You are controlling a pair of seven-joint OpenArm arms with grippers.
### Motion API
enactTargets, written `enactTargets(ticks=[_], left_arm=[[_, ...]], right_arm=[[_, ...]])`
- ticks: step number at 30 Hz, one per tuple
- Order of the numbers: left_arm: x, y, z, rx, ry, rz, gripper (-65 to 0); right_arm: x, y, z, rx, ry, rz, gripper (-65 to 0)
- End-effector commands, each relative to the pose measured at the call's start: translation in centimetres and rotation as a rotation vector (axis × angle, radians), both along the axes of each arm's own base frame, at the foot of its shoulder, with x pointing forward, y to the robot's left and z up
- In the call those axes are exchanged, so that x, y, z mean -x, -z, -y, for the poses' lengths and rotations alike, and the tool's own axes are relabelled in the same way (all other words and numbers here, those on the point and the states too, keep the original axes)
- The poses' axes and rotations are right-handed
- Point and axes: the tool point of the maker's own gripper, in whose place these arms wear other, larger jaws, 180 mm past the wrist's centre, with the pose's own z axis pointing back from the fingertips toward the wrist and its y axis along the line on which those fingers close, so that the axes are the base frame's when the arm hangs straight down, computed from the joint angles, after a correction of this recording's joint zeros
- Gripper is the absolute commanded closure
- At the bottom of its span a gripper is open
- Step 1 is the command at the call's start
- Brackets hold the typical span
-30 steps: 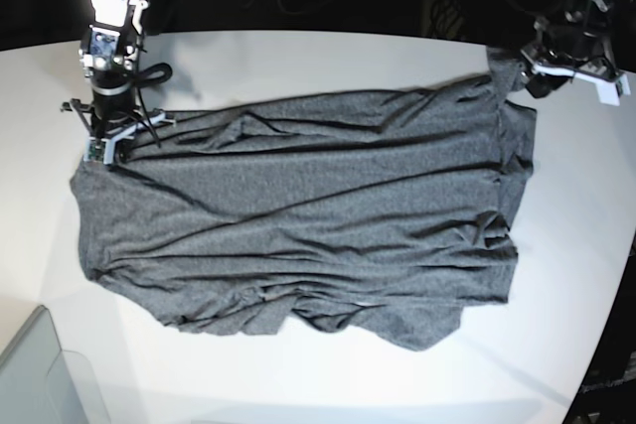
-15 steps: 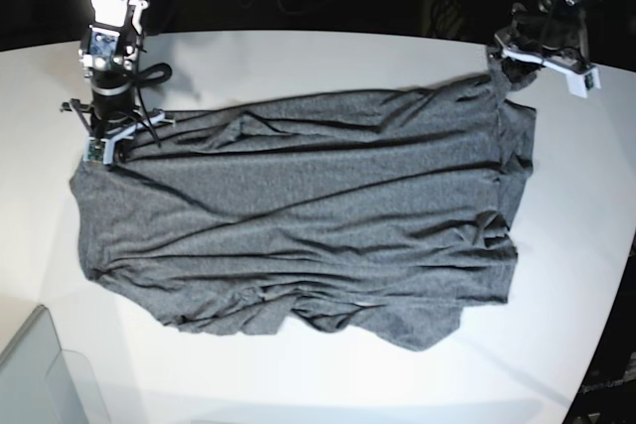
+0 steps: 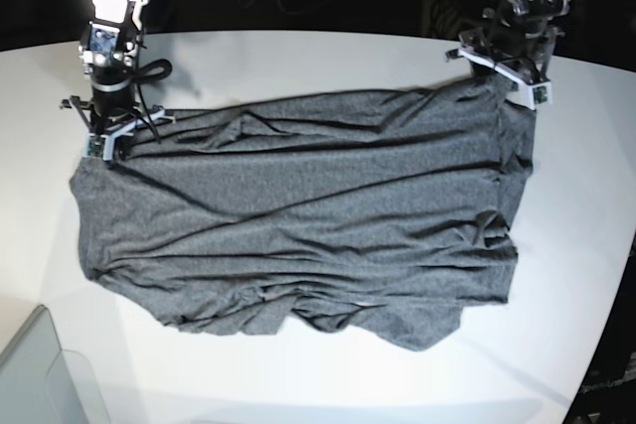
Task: Layout the t-shirt on the table in an organized manner, then fold the t-shirt properly
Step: 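Drag the held corner with the left gripper back toward the collar edge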
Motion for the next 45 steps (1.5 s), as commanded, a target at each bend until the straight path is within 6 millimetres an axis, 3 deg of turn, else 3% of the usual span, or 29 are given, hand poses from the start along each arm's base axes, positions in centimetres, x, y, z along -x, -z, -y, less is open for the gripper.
enactTargets(ticks=[1,21,25,31,33,34,45], left_arm=[[-0.3,-0.3,-0.1,-0.007,0.002,0.015,-28.0],[0.4,0.6,-0.2,-0.002,-0.007,-0.016,-27.5],[0.9,1.6,-0.1,0.014,-0.011,-0.044,-18.5],[1.3,2.2,0.1,0.024,-0.012,-0.061,-15.8],[1.1,1.9,0.1,0.022,-0.007,-0.051,-7.2],[1.0,1.7,0.1,0.024,-0.007,-0.043,0.0],[-1.4,-3.5,-1.7,-0.056,-0.024,0.101,-0.1]], right_arm=[[0.9,0.9,0.3,0.001,0.01,-0.059,0.0],[0.2,0.5,0.3,0.003,0.008,-0.045,0.0],[0.2,0.6,0.3,0.002,0.008,-0.048,0.0],[0.2,0.6,0.3,0.001,0.008,-0.047,0.0],[0.2,0.6,0.3,0.001,0.008,-0.047,0.0],[0.2,0.6,0.3,0.001,0.008,-0.047,0.0],[0.2,0.6,0.4,0.003,0.008,-0.047,0.0]])
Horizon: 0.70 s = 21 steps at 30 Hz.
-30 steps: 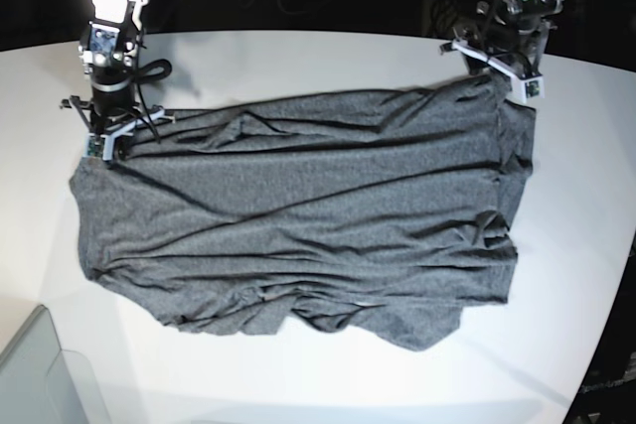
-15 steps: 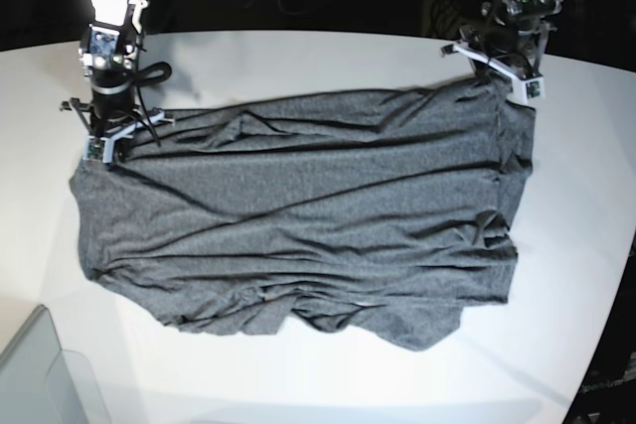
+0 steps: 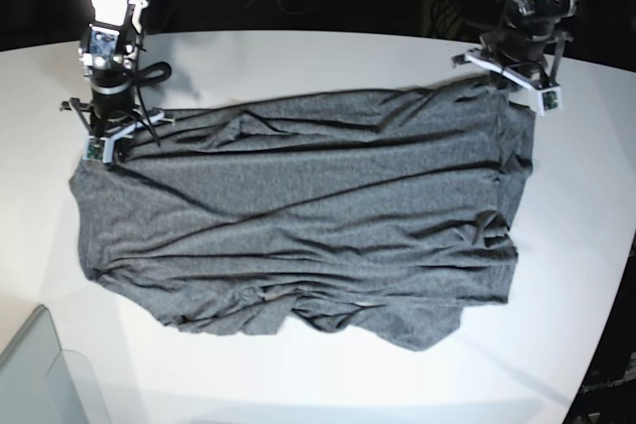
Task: Layout the t-shirt on the table in an organized manner, then fold the t-shirt properly
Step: 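Drag the held corner with the left gripper back toward the collar edge, then pull the held corner with the left gripper outward, tensioning the shirt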
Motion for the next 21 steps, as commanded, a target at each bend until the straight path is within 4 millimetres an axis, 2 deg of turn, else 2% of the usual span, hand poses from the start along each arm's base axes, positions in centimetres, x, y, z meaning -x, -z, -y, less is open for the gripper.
enactTargets(ticks=[1,7,9,14,21], left_arm=[[-0.9,-1.3,-0.5,-0.003,-0.012,0.053,-0.1],[-2.2,-3.4,-4.4,0.008,-0.152,0.164,-0.1],[-2.8,-3.8,-5.2,0.011,-0.178,0.178,-0.1],[-4.7,-3.4,-5.9,0.064,-0.211,0.172,-0.2],[-8.9,-1.1,-5.9,0.162,-0.219,0.16,-0.4]], right_arm=[[0.5,0.6,0.4,0.005,0.007,-0.047,0.0],[0.6,0.7,0.3,0.004,0.007,-0.049,0.0],[0.6,0.7,0.3,0.004,0.007,-0.049,0.0],[0.6,0.7,0.2,0.002,0.006,-0.049,0.0],[0.5,0.7,0.1,0.001,0.004,-0.049,0.0]])
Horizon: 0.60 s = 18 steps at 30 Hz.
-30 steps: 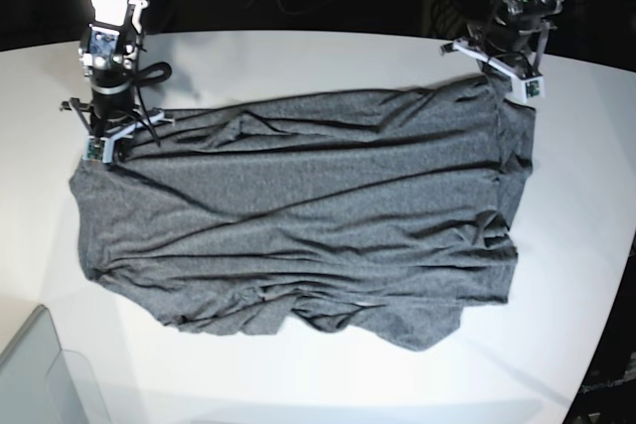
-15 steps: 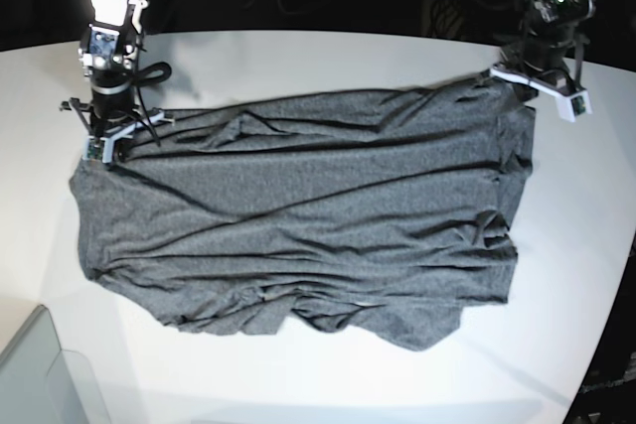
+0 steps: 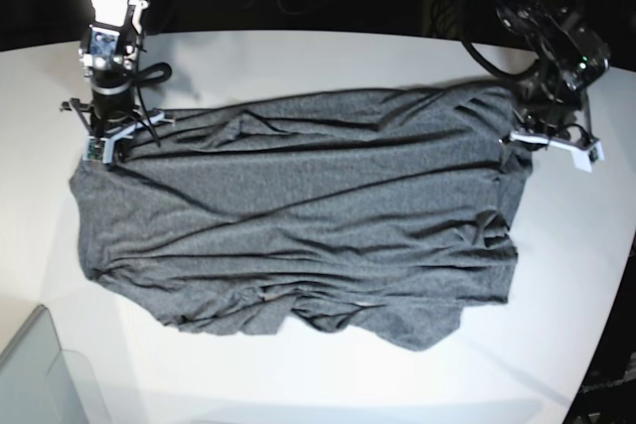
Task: Layout the t-shirt on the table in an organized manner, then fold the t-shirt properly
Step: 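Pull the held corner with the left gripper outward, tensioning the shirt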
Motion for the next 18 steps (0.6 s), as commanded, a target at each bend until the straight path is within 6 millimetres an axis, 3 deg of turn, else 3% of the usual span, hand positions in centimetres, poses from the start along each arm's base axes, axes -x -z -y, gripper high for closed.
enactTargets(ticks=[1,5,10,13,18], left_arm=[[-1.0,-0.6,-0.7,-0.013,-0.007,0.026,-0.5],[-1.3,0.8,-1.4,0.018,-0.014,-0.002,-3.9],[0.0,0.3,-3.9,0.0,-0.083,0.004,-29.2],[0.9,-1.1,-4.9,-0.01,-0.116,0.042,-40.4],[3.6,-3.0,-4.1,0.061,-0.098,0.064,-42.1]], right_arm=[[0.6,0.7,0.2,0.002,0.006,-0.049,0.0],[0.6,0.6,0.3,0.004,0.007,-0.047,0.0],[0.7,0.7,0.4,0.006,0.008,-0.049,0.0],[0.6,0.7,0.3,0.004,0.007,-0.049,0.0],[0.6,0.7,0.2,0.002,0.006,-0.049,0.0]])
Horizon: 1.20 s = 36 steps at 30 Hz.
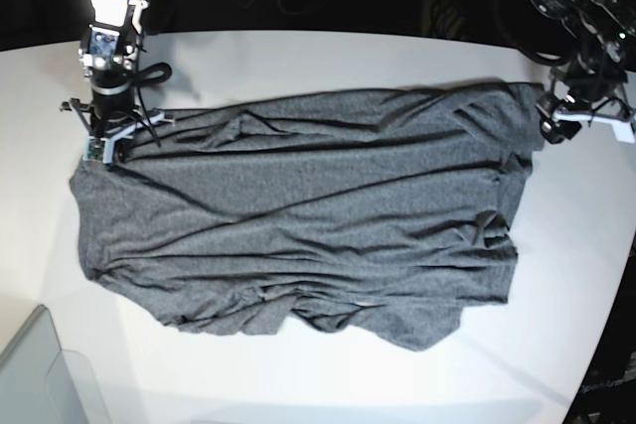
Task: Layout the t-shirt on the table in an organized manner, then fold the t-shirt properly
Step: 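Pull the held corner with the left gripper outward, tensioning the shirt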
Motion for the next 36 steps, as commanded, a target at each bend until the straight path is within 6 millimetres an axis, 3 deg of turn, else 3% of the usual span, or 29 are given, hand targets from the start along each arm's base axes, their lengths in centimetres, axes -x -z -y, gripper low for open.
enactTargets(ticks=[1,11,13,15,22,32,36], left_arm=[[-0.2,-0.9,-0.1,-0.012,0.011,0.025,-42.1],[0.5,3.9,1.3,0.002,0.053,-0.093,-41.8],[0.5,4.3,1.3,-0.022,0.061,-0.111,-37.9],[0.6,4.6,1.1,-0.035,0.051,-0.117,-29.9],[1.1,3.8,0.7,-0.064,0.052,-0.105,-0.4],[2.7,1.1,-0.3,-0.166,0.061,-0.094,-0.1],[3.2,-0.4,0.3,-0.164,0.077,-0.05,-0.1]], right_arm=[[0.6,0.7,0.2,0.002,0.005,-0.049,0.0],[0.7,0.8,0.1,-0.001,0.004,-0.052,0.0],[0.7,0.8,0.1,-0.001,0.004,-0.052,0.0],[0.7,0.8,0.1,0.0,0.006,-0.052,0.0],[0.7,0.8,0.3,0.003,0.007,-0.052,0.0],[0.6,0.7,0.2,0.003,0.005,-0.051,0.0],[-0.1,0.3,0.2,0.002,0.004,-0.034,0.0]])
